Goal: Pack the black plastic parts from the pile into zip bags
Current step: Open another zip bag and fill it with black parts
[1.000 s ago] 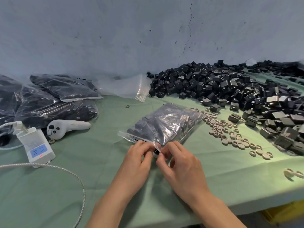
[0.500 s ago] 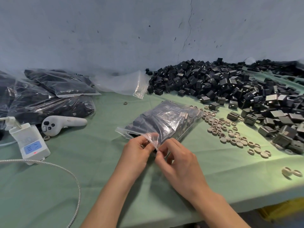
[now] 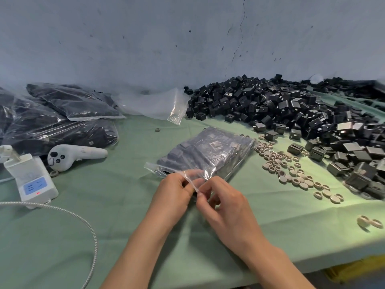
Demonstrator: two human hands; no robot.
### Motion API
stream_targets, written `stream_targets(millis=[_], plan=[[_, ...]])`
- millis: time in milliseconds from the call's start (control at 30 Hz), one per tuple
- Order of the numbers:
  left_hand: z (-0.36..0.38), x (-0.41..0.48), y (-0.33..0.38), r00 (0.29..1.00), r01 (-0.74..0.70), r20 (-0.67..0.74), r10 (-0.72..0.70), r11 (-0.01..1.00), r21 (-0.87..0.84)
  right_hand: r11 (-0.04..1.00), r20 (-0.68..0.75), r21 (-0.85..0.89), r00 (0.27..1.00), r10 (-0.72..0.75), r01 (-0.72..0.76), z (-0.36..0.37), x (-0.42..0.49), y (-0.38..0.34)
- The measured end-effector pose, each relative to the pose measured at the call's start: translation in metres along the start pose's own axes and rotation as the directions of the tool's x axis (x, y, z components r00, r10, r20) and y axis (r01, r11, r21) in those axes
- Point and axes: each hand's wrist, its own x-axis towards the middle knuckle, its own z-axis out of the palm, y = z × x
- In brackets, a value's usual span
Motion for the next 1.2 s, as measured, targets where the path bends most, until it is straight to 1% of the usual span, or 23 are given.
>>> stream_targets(millis=[67, 133, 167, 300, 367, 400, 467, 533, 600, 667, 733, 900, 1033, 1200], plan=[[0.005, -0.001, 0.0, 0.999, -0.01, -0.052, 0.014, 0.997, 0.076, 1.0, 0.002, 0.014, 1.0, -0.014, 0.014, 0.0, 0.002, -0.001], [0.008, -0.004, 0.003, 0.994, -0.014, -0.099, 0.036, 0.977, 0.212, 1.0, 0.017, 0.023, 1.0, -0.018, 0.017, -0.001, 0.002, 0.0], [0.008, -0.004, 0.004, 0.993, -0.016, -0.11, 0.043, 0.972, 0.236, 1.0, 0.025, 0.026, 1.0, -0.015, 0.014, -0.001, 0.003, 0.001], [0.006, 0.0, 0.005, 0.996, 0.02, -0.092, -0.011, 0.994, 0.104, 0.999, 0.032, 0.043, 0.999, -0.006, 0.004, -0.002, 0.002, 0.004], [0.006, 0.002, 0.003, 0.998, 0.028, -0.064, -0.022, 0.996, 0.085, 0.999, 0.037, 0.043, 0.999, -0.014, 0.013, -0.003, 0.003, 0.005], [0.006, 0.002, 0.002, 0.999, 0.015, -0.054, -0.009, 0.992, 0.124, 0.999, 0.04, 0.043, 0.999, -0.018, 0.016, -0.003, 0.002, 0.005], [0.006, 0.002, -0.001, 0.997, -0.03, -0.055, 0.045, 0.966, 0.256, 0.999, 0.046, 0.039, 0.999, -0.022, 0.021, -0.005, 0.002, 0.005], [0.006, 0.003, -0.002, 0.997, -0.042, -0.047, 0.06, 0.948, 0.316, 0.999, 0.054, 0.03, 0.998, -0.021, 0.019, -0.007, 0.001, 0.006], [0.006, 0.003, -0.002, 0.998, -0.041, -0.028, 0.05, 0.964, 0.263, 1.0, 0.056, 0.011, 0.998, -0.024, 0.024, -0.009, 0.001, 0.005], [0.005, 0.003, 0.0, 0.999, -0.031, -0.033, 0.034, 0.994, 0.104, 1.0, 0.062, -0.004, 0.998, -0.027, 0.028, -0.009, 0.001, 0.005], [0.001, 0.004, 0.001, 1.0, -0.011, -0.028, 0.012, 1.0, 0.014, 0.999, 0.069, -0.009, 0.997, -0.031, 0.032, -0.01, 0.001, 0.005], [-0.006, 0.003, 0.006, 0.987, 0.027, 0.159, -0.007, 0.992, -0.125, 1.0, 0.061, -0.017, 0.998, -0.025, 0.026, -0.008, 0.002, 0.005], [-0.003, 0.005, 0.007, 0.974, 0.021, 0.227, 0.003, 0.994, -0.104, 0.999, 0.058, -0.023, 0.998, -0.029, 0.031, -0.009, 0.002, 0.005], [0.004, 0.007, 0.002, 0.986, -0.001, 0.168, 0.022, 0.992, -0.125, 0.999, 0.054, -0.03, 0.998, -0.025, 0.027, -0.01, 0.003, 0.003]])
